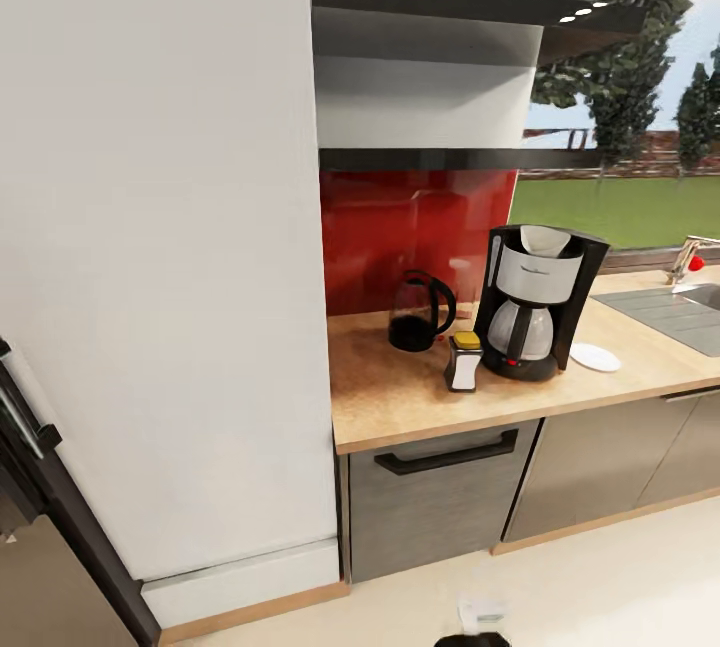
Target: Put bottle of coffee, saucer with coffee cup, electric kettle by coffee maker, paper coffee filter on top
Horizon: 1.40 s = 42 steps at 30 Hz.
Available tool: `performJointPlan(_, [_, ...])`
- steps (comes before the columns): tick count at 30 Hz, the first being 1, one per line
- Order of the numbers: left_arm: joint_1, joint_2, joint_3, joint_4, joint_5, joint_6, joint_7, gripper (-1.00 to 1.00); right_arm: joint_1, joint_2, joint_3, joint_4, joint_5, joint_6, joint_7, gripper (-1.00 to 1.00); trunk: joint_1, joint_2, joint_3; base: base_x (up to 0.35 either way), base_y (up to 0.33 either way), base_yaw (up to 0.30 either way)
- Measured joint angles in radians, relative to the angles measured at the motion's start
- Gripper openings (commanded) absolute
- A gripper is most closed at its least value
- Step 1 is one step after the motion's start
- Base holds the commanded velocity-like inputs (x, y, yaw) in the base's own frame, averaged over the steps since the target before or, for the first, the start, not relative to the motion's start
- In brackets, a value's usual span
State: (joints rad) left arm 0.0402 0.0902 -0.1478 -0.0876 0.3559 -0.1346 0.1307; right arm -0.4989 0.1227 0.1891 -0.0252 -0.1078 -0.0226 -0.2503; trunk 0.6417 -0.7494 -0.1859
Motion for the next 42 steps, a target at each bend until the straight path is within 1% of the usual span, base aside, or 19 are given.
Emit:
performJointPlan(1, [-0.001,-0.001,0.0,-0.001,0.0,0.0,-0.001,1.0,0.008,-0.009,0.0,0.001,0.001,0.041,0.07,1.0,0.0,0.0,0.0,0.0,0.0,0.0])
performJointPlan(2, [-0.001,-0.001,0.0,-0.001,-0.001,0.001,-0.001,1.0,0.014,-0.014,0.001,0.002,0.001,0.059,0.117,1.0,0.0,0.0,0.0,0.0,0.0,0.0])
performJointPlan(5, [-0.001,-0.001,0.0,-0.002,-0.002,0.001,-0.001,1.0,0.025,-0.023,0.001,0.003,0.004,0.08,0.2,1.0,0.0,0.0,0.0,0.0,0.0,0.0])
performJointPlan(7, [-0.001,-0.001,0.0,-0.002,-0.003,0.001,-0.002,1.0,0.029,-0.025,0.002,0.002,0.013,0.084,0.222,1.0,0.0,0.0,0.0,0.0,0.0,0.0])
performJointPlan(8, [-0.001,-0.001,0.0,-0.002,-0.003,0.001,-0.002,1.0,0.03,-0.026,0.002,0.002,0.019,0.085,0.226,1.0,0.0,0.0,0.0,0.0,0.0,0.0])
performJointPlan(11, [-0.002,-0.002,-0.001,-0.001,-0.003,0.001,-0.002,1.0,0.038,-0.03,0.003,0.002,0.068,0.084,0.239,1.0,0.0,0.0,0.0,0.0,0.0,0.0])
performJointPlan(13, [-0.001,-0.002,-0.001,0.0,-0.004,0.002,-0.002,1.0,0.044,-0.031,0.004,0.002,0.092,0.083,0.241,1.0,0.0,0.0,0.0,0.0,0.0,0.0])
performJointPlan(17, [-0.002,-0.001,-0.001,0.0,-0.004,0.002,-0.002,1.0,0.054,-0.032,0.004,0.001,0.116,0.081,0.243,1.0,0.0,0.0,0.0,0.0,0.0,0.0])
performJointPlan(21, [-0.002,0.0,-0.002,0.0,-0.005,0.003,-0.002,1.0,0.057,-0.032,0.004,0.001,0.12,0.081,0.239,1.0,0.0,0.0,0.0,0.009,-0.022,0.0])
performJointPlan(26, [-0.002,-0.002,0.0,0.0,-0.004,0.002,0.0,1.0,0.057,-0.034,0.003,0.001,0.121,0.083,0.24,1.0,0.0,0.0,0.0,0.09,-0.186,0.0])
performJointPlan(42, [-0.002,-0.006,0.001,0.0,-0.003,0.002,0.003,1.0,0.061,-0.034,0.003,0.001,0.122,0.081,0.235,1.0,0.0,0.0,0.0,0.086,-0.289,0.0])
